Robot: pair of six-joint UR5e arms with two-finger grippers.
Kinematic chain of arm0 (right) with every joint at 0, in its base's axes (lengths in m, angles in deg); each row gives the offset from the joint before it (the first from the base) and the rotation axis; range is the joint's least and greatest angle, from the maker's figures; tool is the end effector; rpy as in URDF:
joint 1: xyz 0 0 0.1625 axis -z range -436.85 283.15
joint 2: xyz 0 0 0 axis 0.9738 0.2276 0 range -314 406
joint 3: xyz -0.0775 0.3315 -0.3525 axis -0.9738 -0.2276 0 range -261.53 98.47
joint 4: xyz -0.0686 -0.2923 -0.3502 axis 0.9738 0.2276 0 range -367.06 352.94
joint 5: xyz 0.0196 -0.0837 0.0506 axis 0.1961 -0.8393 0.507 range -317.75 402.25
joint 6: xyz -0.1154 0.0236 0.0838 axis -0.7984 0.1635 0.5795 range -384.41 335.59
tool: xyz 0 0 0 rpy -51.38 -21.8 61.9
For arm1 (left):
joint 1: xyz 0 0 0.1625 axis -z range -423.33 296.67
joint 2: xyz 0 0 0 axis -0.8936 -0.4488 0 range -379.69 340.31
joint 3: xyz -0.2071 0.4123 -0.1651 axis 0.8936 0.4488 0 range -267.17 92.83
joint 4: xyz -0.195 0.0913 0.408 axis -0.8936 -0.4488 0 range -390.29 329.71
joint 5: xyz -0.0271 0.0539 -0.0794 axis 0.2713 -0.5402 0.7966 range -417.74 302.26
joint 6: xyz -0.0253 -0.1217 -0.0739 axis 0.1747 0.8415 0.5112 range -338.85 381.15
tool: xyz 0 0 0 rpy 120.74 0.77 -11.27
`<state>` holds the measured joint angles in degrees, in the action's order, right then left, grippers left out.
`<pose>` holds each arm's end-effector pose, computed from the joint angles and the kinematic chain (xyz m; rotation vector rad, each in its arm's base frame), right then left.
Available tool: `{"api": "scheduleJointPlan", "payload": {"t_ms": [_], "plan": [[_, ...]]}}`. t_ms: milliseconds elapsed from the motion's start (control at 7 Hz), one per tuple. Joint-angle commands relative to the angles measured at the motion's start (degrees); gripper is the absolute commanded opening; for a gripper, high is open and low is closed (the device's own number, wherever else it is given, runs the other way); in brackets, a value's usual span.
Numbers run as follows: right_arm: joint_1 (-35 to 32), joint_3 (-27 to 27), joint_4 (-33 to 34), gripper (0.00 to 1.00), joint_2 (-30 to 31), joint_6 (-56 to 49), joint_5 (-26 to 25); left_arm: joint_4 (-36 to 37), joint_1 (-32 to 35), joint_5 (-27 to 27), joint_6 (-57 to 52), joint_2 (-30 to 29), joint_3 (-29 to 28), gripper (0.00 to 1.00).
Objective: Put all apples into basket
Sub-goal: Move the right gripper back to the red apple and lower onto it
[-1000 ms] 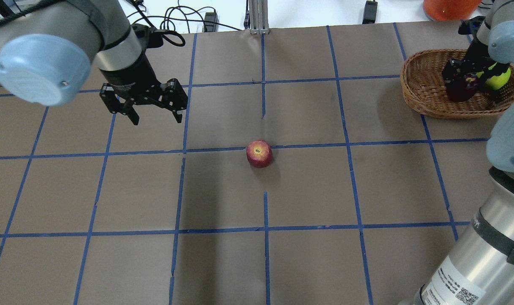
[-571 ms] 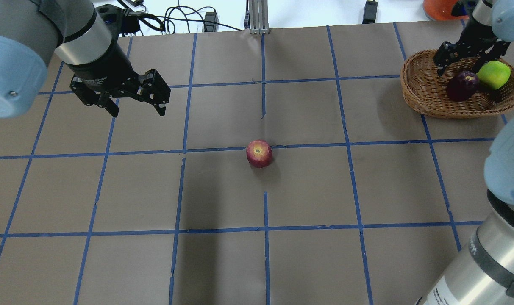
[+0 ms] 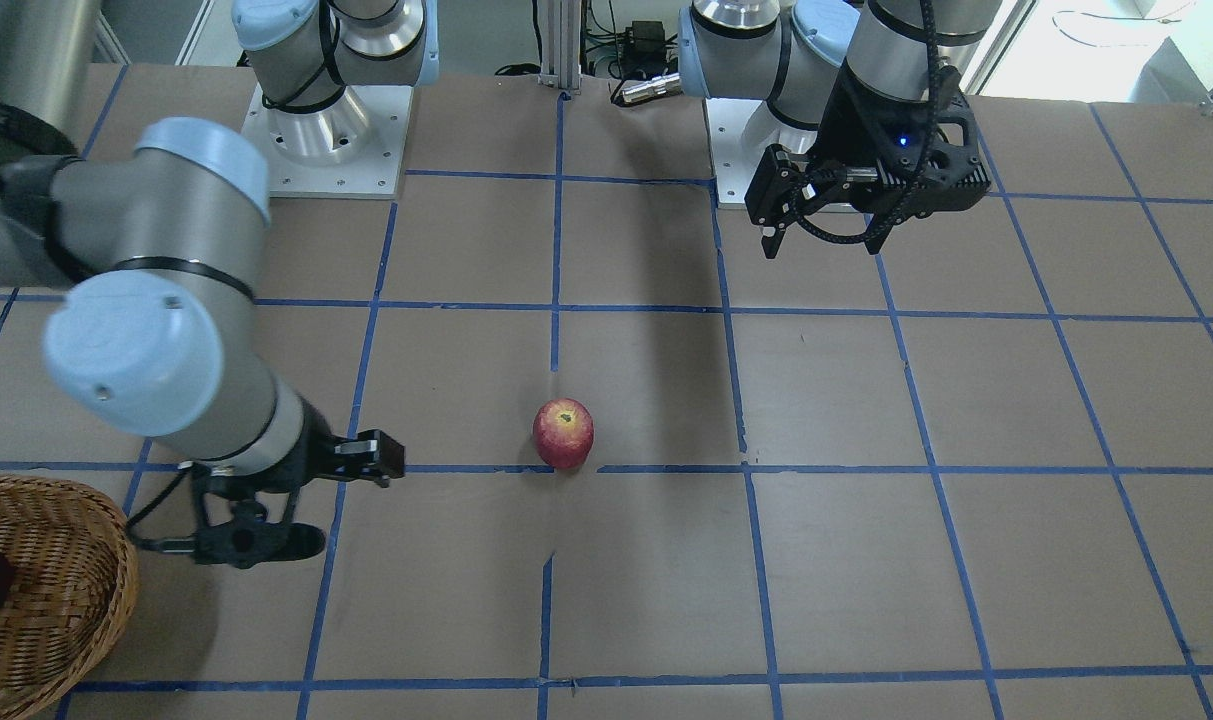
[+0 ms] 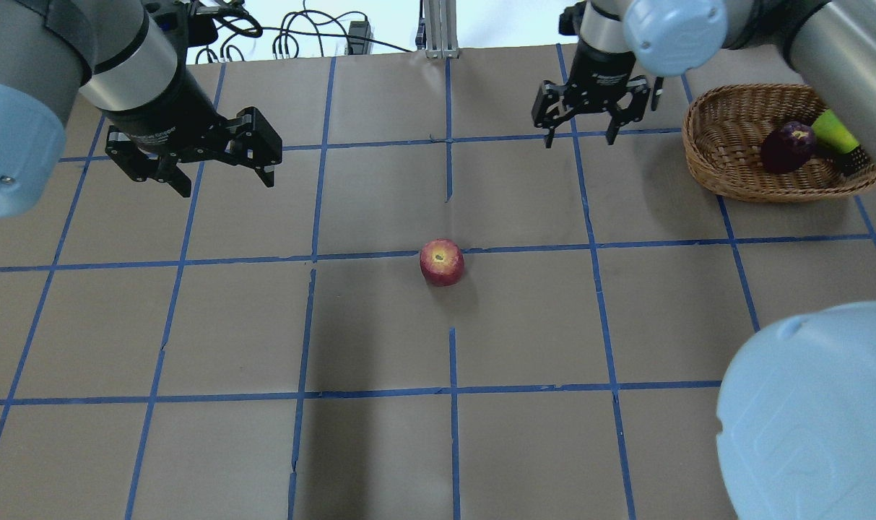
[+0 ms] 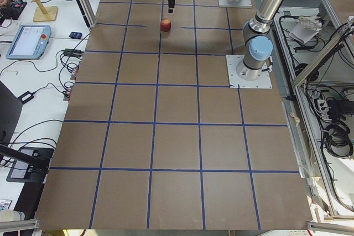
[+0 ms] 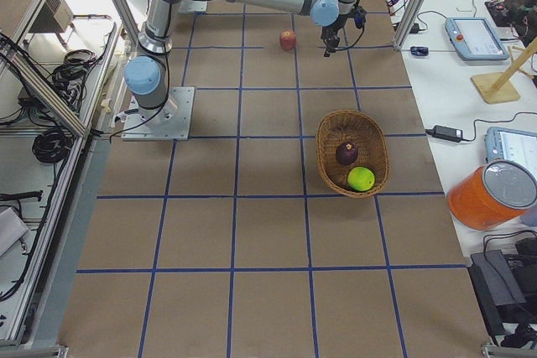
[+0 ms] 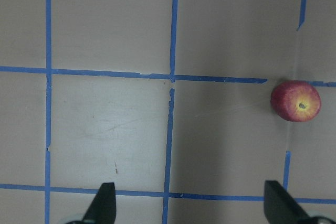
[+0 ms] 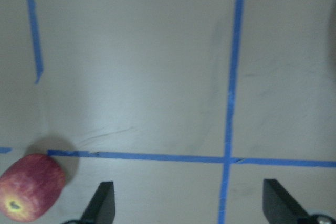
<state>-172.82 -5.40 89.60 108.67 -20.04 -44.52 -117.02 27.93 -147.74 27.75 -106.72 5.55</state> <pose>0.2173 -0.7177 0.3399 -0.0380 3.0901 0.1906 -0.1448 -0.5216 0.5155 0.1459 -3.1326 0.0959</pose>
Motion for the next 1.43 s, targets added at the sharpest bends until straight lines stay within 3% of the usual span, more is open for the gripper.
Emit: {"api": "scheduleJointPlan", "payload": {"t_ms": [0,286,429,1286], "plan": [[-9.29,1.56,4.31,1.00,-2.37,14.65,0.99,0.07,-0.29,0.09,0.35,0.02,-0.08,1.00],[-13.44,2.97,5.90,1.00,-4.65,20.11,2.64,0.07,-0.30,0.01,0.35,-0.33,-0.08,1.00],[-14.76,4.19,10.26,1.00,-6.14,23.10,4.92,0.07,-0.30,0.01,0.35,-0.07,0.00,1.00],[-15.39,9.64,12.15,1.00,-7.47,23.32,3.89,0.07,-0.56,0.09,0.35,-0.24,-0.35,1.00]]}}
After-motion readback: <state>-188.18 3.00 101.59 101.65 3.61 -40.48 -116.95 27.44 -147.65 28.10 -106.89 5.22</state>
